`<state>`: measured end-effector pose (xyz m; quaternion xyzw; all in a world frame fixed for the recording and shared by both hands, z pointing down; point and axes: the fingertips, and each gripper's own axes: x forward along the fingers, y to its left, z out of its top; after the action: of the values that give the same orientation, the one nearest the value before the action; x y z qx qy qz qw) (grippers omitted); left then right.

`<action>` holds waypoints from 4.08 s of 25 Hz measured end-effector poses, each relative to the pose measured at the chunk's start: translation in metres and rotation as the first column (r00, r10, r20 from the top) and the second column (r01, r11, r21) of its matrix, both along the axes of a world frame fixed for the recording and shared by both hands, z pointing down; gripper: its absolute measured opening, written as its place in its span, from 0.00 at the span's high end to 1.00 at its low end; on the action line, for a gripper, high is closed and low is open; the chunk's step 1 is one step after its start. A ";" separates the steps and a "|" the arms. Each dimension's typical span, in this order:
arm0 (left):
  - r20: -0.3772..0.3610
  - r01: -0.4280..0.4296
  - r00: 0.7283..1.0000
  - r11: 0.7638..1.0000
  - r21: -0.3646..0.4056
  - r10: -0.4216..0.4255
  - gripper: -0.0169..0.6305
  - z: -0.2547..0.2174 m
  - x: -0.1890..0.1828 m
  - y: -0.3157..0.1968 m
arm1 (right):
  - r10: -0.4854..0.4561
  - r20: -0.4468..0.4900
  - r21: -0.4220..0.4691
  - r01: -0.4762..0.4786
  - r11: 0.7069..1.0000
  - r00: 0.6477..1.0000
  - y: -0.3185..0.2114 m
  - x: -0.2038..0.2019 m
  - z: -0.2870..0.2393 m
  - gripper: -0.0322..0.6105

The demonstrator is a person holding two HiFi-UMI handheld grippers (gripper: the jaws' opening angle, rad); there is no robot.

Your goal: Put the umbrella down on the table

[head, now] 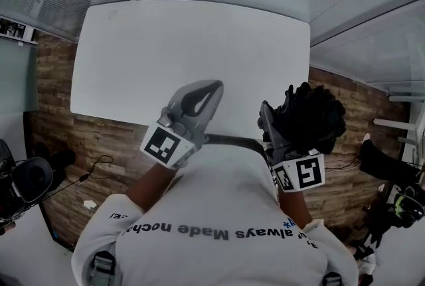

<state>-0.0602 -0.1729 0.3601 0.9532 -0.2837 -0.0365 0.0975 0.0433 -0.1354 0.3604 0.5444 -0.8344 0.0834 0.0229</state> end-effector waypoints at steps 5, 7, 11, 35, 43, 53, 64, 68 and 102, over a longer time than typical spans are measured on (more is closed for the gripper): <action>0.004 0.002 1.000 1.000 0.010 -0.002 0.97 -0.003 0.008 0.000 | -0.016 -0.008 0.009 0.016 1.000 1.000 -0.001 0.005 -0.002 0.59; 0.004 0.001 1.000 1.000 0.014 -0.001 0.97 -0.006 0.016 0.001 | -0.021 -0.009 0.012 0.021 1.000 1.000 0.000 0.010 -0.005 0.59; 0.006 -0.001 1.000 1.000 0.023 0.001 0.97 -0.014 0.035 0.004 | -0.028 -0.011 0.018 0.028 0.999 1.000 0.004 0.028 -0.012 0.59; 0.021 0.027 0.999 0.999 0.041 -0.028 0.97 -0.021 0.080 -0.006 | -0.078 -0.055 -0.121 0.071 0.990 0.995 -0.026 0.073 0.049 0.59; 0.024 0.042 0.999 0.998 0.051 -0.044 0.97 -0.020 0.068 -0.012 | -0.091 -0.107 -0.239 0.063 0.969 0.990 -0.047 0.068 0.112 0.59; 0.031 0.042 0.999 0.998 0.051 -0.043 0.97 -0.020 0.065 -0.016 | -0.141 -0.176 -0.420 0.055 0.906 0.974 -0.063 0.067 0.203 0.59; 0.036 0.036 0.999 0.998 0.045 -0.037 0.97 -0.019 0.070 -0.017 | -0.232 -0.229 -0.628 0.038 0.777 0.945 -0.078 0.074 0.301 0.59; 0.040 0.039 0.998 0.998 0.046 -0.040 0.97 -0.019 0.069 -0.016 | -0.271 -0.236 -0.688 0.036 0.725 0.933 -0.083 0.075 0.326 0.59; 0.055 0.059 0.997 0.998 0.036 -0.061 0.97 -0.016 0.067 -0.011 | -0.327 -0.216 -0.822 0.009 0.569 0.920 -0.074 0.086 0.366 0.57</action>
<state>0.0063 -0.1842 0.3440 0.9464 -0.3143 -0.0176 0.0722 0.1295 -0.2098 0.7268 0.3961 -0.7351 0.3539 0.4212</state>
